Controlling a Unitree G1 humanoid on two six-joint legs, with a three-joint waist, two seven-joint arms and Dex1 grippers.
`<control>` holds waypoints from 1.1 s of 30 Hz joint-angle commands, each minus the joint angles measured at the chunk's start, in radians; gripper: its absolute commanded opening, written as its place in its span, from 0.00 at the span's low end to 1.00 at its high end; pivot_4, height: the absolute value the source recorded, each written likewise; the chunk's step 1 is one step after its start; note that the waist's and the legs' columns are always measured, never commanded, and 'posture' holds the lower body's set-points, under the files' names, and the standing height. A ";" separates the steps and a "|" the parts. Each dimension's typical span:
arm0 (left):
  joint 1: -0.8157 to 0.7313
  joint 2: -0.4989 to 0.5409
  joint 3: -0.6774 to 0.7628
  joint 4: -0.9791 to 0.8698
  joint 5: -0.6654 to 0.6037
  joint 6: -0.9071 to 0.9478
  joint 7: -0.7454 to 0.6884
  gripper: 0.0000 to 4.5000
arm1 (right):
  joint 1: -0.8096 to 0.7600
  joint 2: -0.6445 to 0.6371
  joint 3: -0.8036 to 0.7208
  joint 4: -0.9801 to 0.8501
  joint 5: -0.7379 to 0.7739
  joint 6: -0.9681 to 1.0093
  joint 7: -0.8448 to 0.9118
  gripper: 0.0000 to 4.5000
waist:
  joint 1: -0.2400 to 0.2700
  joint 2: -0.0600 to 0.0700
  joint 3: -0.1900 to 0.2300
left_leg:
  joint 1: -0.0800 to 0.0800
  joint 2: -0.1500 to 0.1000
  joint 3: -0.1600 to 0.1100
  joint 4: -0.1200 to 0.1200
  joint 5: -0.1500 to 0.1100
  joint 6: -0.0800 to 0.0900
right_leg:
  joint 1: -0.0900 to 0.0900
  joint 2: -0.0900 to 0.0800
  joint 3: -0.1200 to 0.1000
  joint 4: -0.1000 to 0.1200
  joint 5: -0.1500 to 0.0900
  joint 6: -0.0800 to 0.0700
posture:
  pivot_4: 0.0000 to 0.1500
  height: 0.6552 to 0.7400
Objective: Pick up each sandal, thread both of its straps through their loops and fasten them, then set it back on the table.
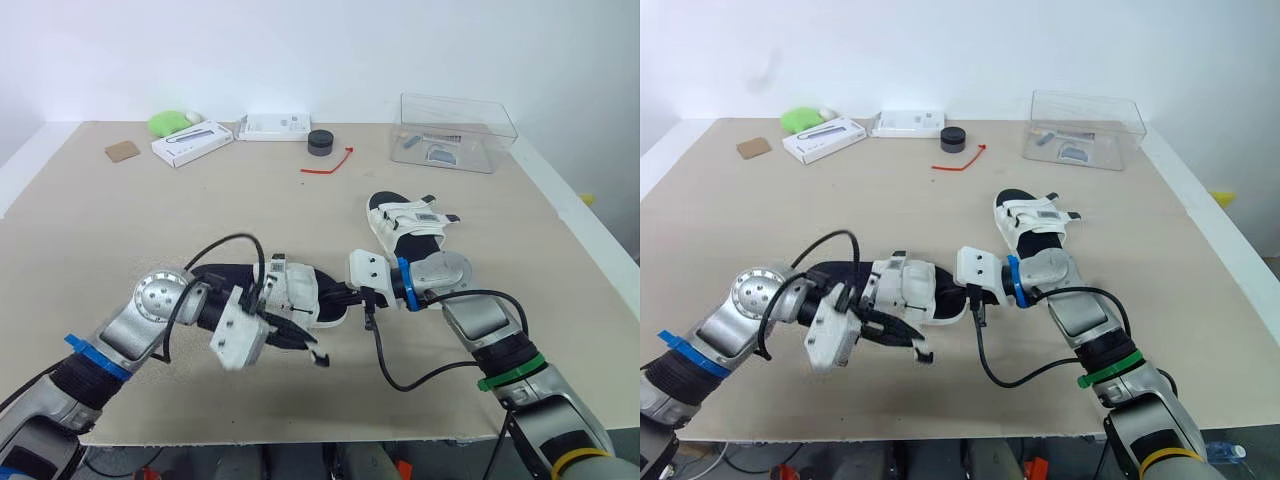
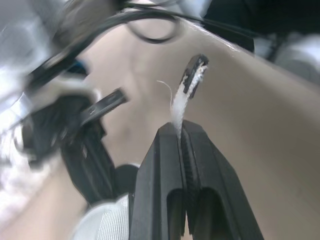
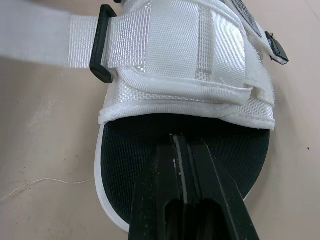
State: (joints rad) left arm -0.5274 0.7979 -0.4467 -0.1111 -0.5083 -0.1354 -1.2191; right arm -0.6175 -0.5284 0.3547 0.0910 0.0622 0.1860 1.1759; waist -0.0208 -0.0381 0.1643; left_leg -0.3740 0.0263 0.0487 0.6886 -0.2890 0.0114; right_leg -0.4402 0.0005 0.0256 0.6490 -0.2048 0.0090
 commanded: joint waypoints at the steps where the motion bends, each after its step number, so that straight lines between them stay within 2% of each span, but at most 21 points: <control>1: -0.109 -0.032 0.103 0.071 -0.260 0.487 0.040 0.01 | 0.005 -0.010 0.003 -0.009 -0.010 0.001 0.004 0.00 | 0.001 0.000 0.000 | 0.000 0.000 -0.001 0.000 0.000 0.000 | 0.000 0.001 0.000 0.000 0.000 0.000 | 1.00 1.00; 2: -0.133 -0.039 0.121 0.096 -0.309 0.599 0.038 0.01 | 0.004 -0.008 0.003 -0.009 -0.009 0.002 0.003 0.00 | 0.001 0.000 0.000 | 0.000 0.000 -0.001 0.001 0.000 0.000 | 0.000 0.001 -0.001 0.000 0.000 0.000 | 1.00 1.00; 9: -0.261 -0.167 0.245 0.343 -0.389 0.943 0.027 0.01 | 0.001 -0.006 0.001 -0.006 -0.011 -0.001 0.003 0.00 | -0.002 0.000 0.000 | 0.000 0.001 -0.001 0.001 0.000 0.001 | 0.000 0.003 0.001 0.001 0.000 -0.002 | 1.00 1.00; 13: -0.308 -0.232 0.276 0.457 -0.346 0.988 0.015 0.01 | 0.004 -0.010 -0.003 -0.013 -0.010 0.003 0.001 0.00 | -0.002 0.000 0.000 | 0.000 0.000 -0.001 0.001 0.000 0.000 | 0.000 0.003 0.000 0.001 0.001 -0.005 | 1.00 1.00; 18: -0.332 -0.258 0.310 0.561 -0.288 0.996 -0.010 0.01 | 0.014 -0.022 -0.011 -0.026 -0.008 0.014 -0.003 0.00 | -0.002 0.000 0.000 | -0.001 0.000 -0.001 0.001 0.000 0.000 | -0.001 0.002 0.001 0.001 0.003 -0.008 | 1.00 1.00; 29: -0.336 -0.275 0.316 0.629 -0.177 1.011 -0.036 0.01 | 0.010 -0.019 -0.008 -0.024 -0.008 0.016 -0.004 0.00 | -0.002 0.000 0.000 | -0.001 -0.001 -0.001 0.001 0.000 0.000 | -0.001 0.001 0.002 0.001 0.003 -0.008 | 1.00 1.00; 33: -0.331 -0.297 0.305 0.669 -0.105 0.956 -0.012 0.01 | 0.005 -0.014 -0.005 -0.021 -0.008 0.014 -0.003 0.00 | -0.002 0.000 0.000 | -0.001 -0.001 -0.001 0.001 0.000 0.000 | -0.001 0.001 0.001 0.001 0.003 -0.008 | 1.00 1.00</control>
State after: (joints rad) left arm -0.8376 0.5064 -0.1604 0.5363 -0.6523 0.8526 -1.2497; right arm -0.6076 -0.5369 0.3508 0.0698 0.0607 0.1959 1.1714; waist -0.0225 -0.0380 0.1644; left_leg -0.3749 0.0254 0.0479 0.6898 -0.2891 0.0115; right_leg -0.4409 0.0017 0.0271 0.6501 -0.2014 0.0012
